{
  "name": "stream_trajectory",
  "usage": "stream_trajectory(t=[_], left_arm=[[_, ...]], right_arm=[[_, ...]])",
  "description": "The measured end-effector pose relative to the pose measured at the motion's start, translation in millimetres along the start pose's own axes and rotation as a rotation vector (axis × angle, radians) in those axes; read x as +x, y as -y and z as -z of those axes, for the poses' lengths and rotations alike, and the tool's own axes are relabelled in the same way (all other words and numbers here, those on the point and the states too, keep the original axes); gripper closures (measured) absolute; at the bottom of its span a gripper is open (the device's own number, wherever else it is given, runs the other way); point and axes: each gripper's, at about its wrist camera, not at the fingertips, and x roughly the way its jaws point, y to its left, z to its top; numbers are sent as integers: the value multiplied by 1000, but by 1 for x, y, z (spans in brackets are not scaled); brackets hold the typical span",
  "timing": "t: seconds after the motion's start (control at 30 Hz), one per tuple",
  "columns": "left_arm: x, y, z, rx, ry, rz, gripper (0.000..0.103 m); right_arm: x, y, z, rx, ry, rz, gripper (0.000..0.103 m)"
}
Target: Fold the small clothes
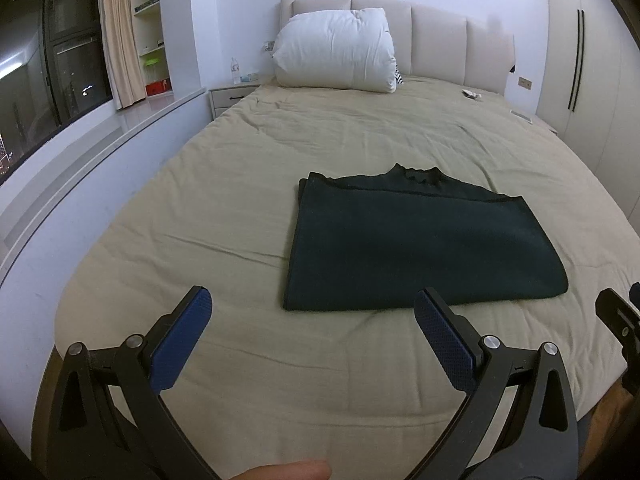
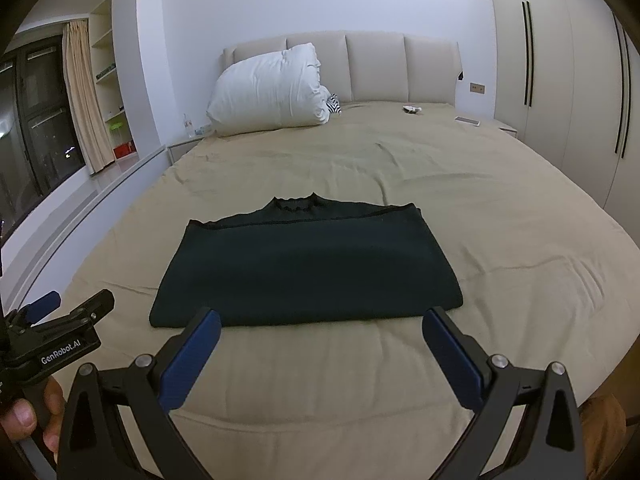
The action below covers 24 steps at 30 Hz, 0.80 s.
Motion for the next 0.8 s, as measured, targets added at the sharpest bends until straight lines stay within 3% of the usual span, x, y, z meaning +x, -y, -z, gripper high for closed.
stream_trajectory(t=[0.8], left_arm=[[-2,3,7,2,-4,-3,0]], right_arm=[[0,5,4,-4,-30,-6,0]])
